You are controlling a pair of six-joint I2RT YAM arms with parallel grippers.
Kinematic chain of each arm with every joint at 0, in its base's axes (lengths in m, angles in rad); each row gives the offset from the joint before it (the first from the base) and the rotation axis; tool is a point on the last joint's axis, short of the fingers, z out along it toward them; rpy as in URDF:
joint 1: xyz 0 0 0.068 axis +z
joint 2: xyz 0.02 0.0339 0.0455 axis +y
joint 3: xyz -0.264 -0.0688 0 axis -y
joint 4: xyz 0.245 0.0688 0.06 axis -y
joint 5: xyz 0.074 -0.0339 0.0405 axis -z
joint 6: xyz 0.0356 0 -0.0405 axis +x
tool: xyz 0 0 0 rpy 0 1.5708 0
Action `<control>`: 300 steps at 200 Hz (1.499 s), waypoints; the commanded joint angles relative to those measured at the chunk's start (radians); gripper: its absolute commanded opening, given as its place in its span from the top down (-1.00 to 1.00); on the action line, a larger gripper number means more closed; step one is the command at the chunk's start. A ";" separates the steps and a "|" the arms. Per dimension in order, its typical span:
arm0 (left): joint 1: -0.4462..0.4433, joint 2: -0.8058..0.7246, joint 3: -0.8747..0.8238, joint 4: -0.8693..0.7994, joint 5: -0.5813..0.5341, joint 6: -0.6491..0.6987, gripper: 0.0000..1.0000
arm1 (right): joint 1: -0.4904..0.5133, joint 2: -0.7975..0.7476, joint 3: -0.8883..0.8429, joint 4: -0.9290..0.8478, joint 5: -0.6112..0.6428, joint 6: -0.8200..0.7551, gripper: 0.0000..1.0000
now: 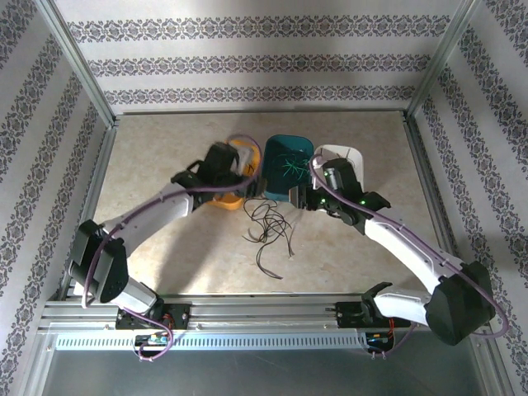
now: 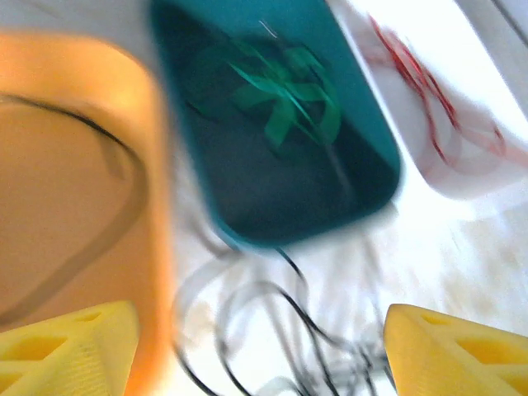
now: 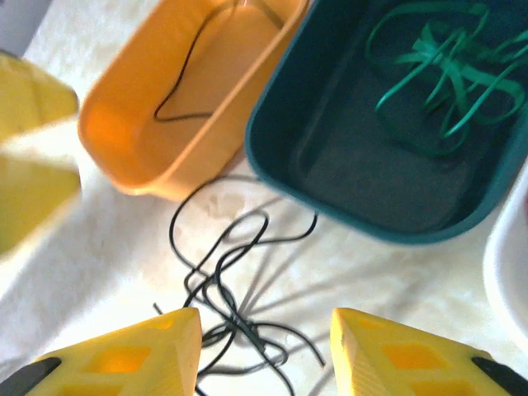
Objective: Untangle the cables
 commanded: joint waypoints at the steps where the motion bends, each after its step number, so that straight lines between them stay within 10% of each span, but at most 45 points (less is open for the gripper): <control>1: -0.083 -0.020 -0.113 0.045 0.083 0.065 -0.54 | -0.013 0.013 -0.036 -0.001 -0.030 0.034 0.11; 48: -0.116 -0.011 -0.242 0.280 0.008 -0.084 -0.43 | -0.004 0.053 -0.023 -0.032 -0.059 0.002 0.11; 121: -0.013 0.025 -0.224 0.195 -0.142 -0.390 -0.47 | 0.006 0.083 -0.009 -0.045 -0.047 -0.010 0.12; 300: 0.000 0.183 -0.075 -0.020 -0.041 -0.360 -0.19 | 0.004 0.057 -0.050 -0.035 -0.023 -0.017 0.12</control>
